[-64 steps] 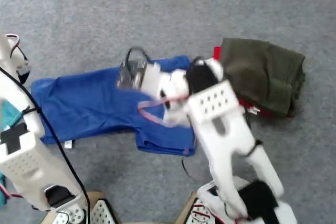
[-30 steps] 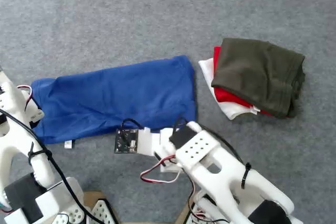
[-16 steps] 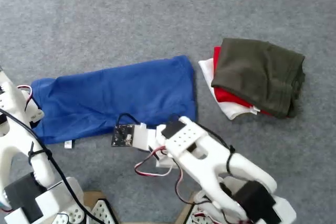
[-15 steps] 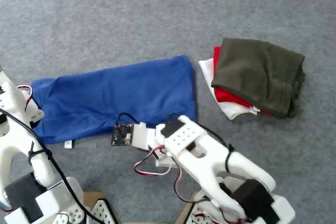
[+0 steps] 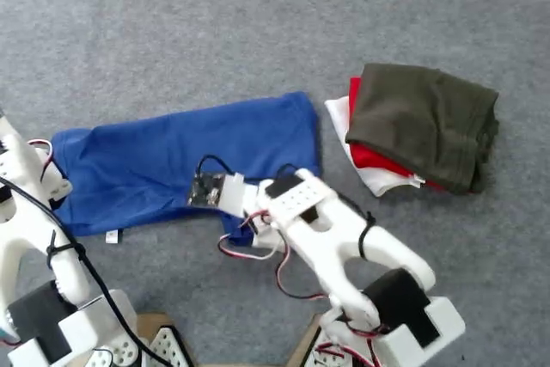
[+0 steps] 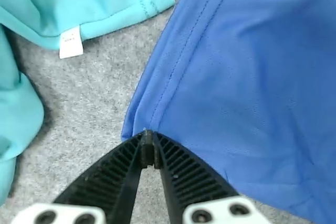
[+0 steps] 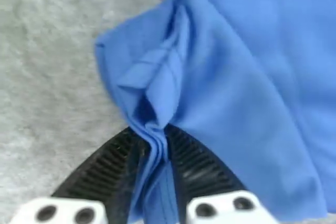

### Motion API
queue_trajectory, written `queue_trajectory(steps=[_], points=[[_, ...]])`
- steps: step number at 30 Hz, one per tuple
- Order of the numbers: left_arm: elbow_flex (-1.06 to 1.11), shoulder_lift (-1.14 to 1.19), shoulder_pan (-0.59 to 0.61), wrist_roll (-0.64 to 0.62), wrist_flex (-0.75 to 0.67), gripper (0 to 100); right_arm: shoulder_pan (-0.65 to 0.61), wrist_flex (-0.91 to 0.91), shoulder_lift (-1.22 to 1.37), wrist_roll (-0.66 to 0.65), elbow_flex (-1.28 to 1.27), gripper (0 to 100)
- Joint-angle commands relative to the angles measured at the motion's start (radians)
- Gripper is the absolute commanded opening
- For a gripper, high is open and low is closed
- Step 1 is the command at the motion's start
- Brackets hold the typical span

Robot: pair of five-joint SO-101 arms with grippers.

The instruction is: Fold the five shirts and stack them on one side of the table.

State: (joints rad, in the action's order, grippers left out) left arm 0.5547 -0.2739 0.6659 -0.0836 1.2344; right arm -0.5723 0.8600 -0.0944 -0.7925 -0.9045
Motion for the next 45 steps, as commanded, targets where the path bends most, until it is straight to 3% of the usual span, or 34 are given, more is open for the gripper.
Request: queue_trajectory(steps=[1,9,13,21,28,35,41,45], points=[[-0.005,-0.041,0.008,0.002,-0.009,3,0.058,0.028,0.071,-0.011,0.042,1.4],[-0.015,-0.041,0.008,0.002,-0.008,3,0.072,0.416,0.096,-0.026,0.495,1.4],[-0.015,-0.046,0.008,0.002,-0.005,3,0.080,0.585,0.237,-0.160,0.750,1.4],[-0.015,-0.052,0.012,0.041,-0.002,3,0.097,0.816,0.631,-0.348,1.326,1.4],[-0.015,-0.052,0.012,0.041,-0.002,3,0.101,0.899,0.931,-0.374,1.790,1.7],[-0.015,-0.052,0.013,0.043,0.000,3,0.097,0.901,1.018,-0.371,1.890,3.1],[-0.013,-0.052,0.013,0.043,0.000,3,0.124,0.901,0.992,-0.336,1.899,26.5],[-0.022,-0.054,0.013,0.043,0.040,3,0.160,0.902,0.935,-0.322,1.899,29.3]])
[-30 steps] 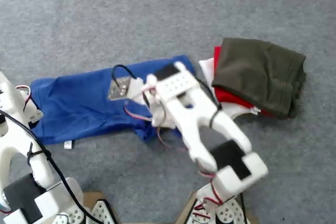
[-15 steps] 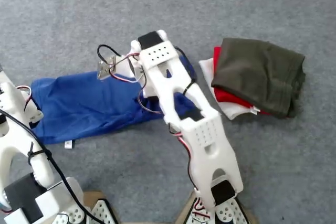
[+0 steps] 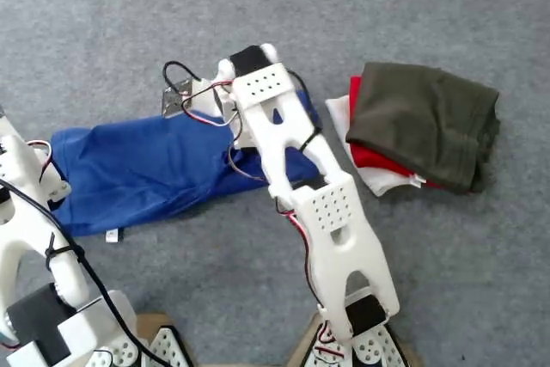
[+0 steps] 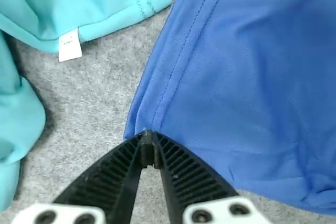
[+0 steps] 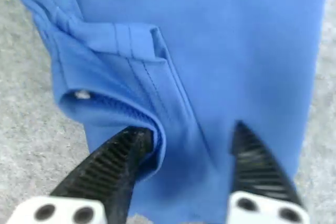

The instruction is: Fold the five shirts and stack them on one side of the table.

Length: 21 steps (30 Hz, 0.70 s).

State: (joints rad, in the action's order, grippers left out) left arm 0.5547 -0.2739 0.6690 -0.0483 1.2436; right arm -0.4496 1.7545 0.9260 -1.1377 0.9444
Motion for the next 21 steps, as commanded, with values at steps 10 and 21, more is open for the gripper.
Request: queue_trajectory(steps=[10,21], points=[[-0.025,-0.054,0.010,0.008,0.060,3,0.103,0.006,-0.240,0.213,0.041,25.5],[-0.039,-0.054,0.036,0.008,0.043,3,0.049,0.011,-0.248,0.221,0.013,4.0]])
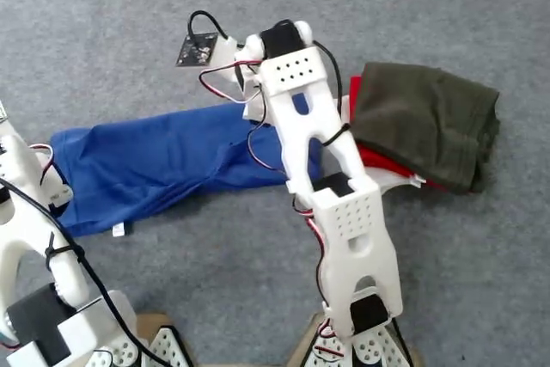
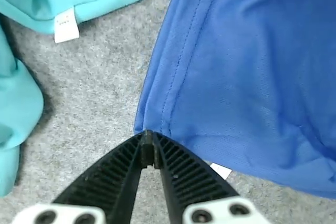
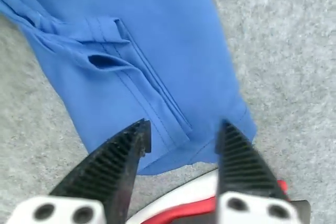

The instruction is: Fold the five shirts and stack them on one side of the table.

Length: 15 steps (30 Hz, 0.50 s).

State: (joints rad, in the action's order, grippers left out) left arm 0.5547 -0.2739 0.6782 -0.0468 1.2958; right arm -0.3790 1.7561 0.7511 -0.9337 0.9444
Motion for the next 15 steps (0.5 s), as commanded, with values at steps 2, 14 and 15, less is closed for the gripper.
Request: queue_trajectory(steps=[2,14,15], points=[[-0.070,-0.054,0.064,0.029,-0.017,3,-0.049,0.009,-0.073,0.089,-0.008,4.4],[-0.136,-0.054,0.242,0.137,-0.012,3,-0.180,-0.322,0.027,0.316,-0.286,2.1],[-0.136,-0.054,0.251,0.150,-0.012,3,-0.183,-0.358,0.038,0.331,-0.288,2.1]])
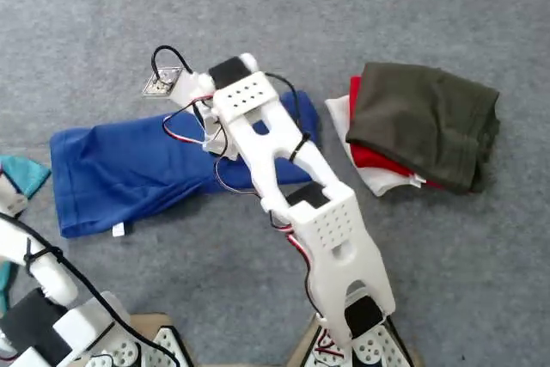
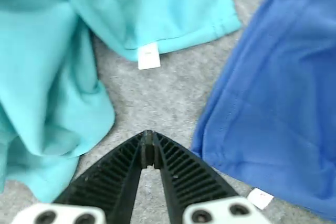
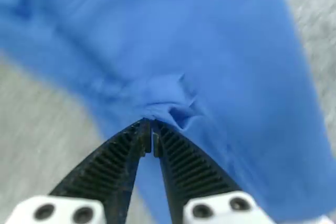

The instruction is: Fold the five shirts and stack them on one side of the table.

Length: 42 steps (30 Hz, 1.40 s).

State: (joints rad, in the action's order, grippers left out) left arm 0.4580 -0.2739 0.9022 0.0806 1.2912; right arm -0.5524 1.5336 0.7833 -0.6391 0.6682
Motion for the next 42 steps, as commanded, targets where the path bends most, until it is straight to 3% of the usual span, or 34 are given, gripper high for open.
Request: queue_trajectory(steps=[1,10,13,18,21,28,42], points=[[-0.039,-0.054,0.035,0.043,0.000,3,-0.020,-0.153,0.013,0.049,-0.012,2.1],[-0.058,-0.054,0.015,0.075,0.041,3,-0.023,-0.048,0.005,0.058,0.047,2.1],[-0.140,-0.043,-0.022,0.072,0.153,4,-0.005,0.081,-0.035,0.052,0.142,2.1],[-0.203,-0.040,-0.104,0.060,0.230,19,0.051,0.224,-0.074,0.052,0.331,2.1],[-0.188,-0.014,-0.127,-0.015,0.226,27,0.075,0.230,-0.077,0.058,0.389,2.1],[-0.205,0.255,-0.120,-0.051,0.143,28,0.046,0.233,-0.084,0.104,0.438,2.1],[-0.526,0.746,-0.137,-0.052,0.133,28,0.003,0.233,-0.309,0.137,0.288,2.1]])
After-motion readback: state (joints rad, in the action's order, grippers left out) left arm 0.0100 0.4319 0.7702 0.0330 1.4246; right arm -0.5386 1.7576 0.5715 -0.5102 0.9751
